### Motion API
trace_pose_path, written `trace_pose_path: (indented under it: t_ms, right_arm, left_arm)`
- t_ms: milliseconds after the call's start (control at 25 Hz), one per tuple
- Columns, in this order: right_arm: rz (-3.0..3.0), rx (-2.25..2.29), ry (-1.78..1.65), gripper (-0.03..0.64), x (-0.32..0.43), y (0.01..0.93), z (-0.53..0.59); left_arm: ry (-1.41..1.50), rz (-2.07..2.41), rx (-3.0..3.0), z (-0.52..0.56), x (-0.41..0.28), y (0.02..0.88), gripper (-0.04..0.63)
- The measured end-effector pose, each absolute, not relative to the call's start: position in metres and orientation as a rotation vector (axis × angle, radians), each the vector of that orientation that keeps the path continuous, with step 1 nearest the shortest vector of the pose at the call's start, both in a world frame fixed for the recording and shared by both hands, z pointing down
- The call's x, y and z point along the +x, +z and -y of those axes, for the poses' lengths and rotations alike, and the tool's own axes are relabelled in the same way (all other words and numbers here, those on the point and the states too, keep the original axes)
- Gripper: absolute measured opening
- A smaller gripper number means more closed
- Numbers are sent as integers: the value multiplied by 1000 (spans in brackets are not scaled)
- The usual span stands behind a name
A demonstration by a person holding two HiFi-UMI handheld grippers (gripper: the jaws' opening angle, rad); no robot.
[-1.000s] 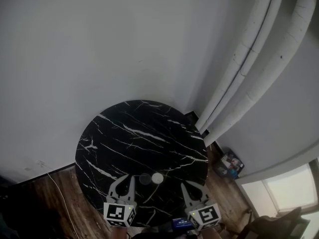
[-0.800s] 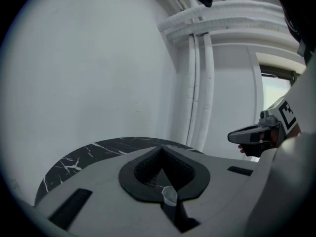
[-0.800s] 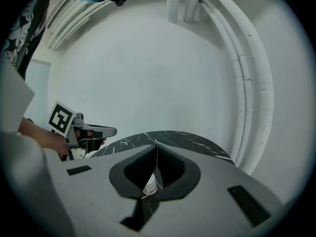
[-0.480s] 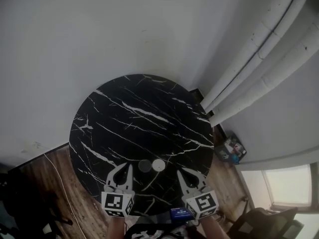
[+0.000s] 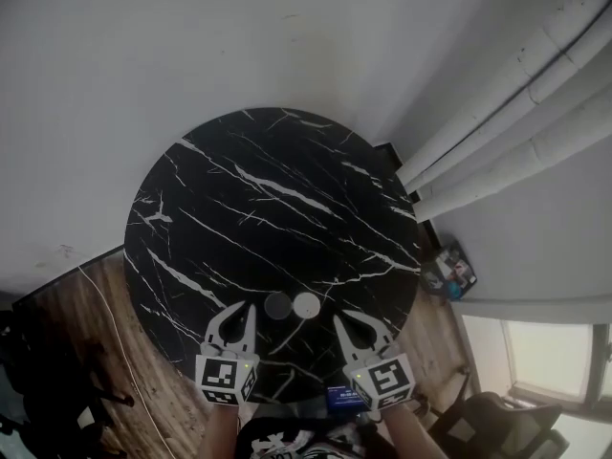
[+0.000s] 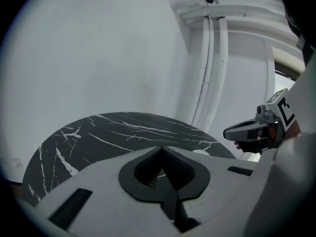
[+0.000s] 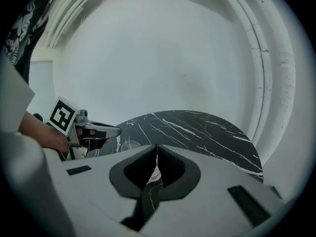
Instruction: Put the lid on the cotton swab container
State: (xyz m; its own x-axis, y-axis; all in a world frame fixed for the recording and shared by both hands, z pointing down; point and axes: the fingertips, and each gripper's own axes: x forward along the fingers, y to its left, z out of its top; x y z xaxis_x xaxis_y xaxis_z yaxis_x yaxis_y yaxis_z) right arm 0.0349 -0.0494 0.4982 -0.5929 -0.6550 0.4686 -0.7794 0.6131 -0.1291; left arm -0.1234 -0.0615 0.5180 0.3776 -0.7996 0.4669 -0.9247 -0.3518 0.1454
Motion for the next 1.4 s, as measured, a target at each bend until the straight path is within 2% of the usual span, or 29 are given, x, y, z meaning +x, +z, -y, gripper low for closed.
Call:
trace_pose_path:
  t_ms: [680,960,1400]
  right_arm:
    - [2458,956,525,17,15,541,55]
    - [2504,796,459,17,3,546,44]
    - [2511,790,483,17,-3,550,44]
  left_arm:
    - [522,1438,2139,60,-117,570,14]
    - [512,1434,2128,60,-113,572,14]
    - [484,1437,2138,64,-112,568,14]
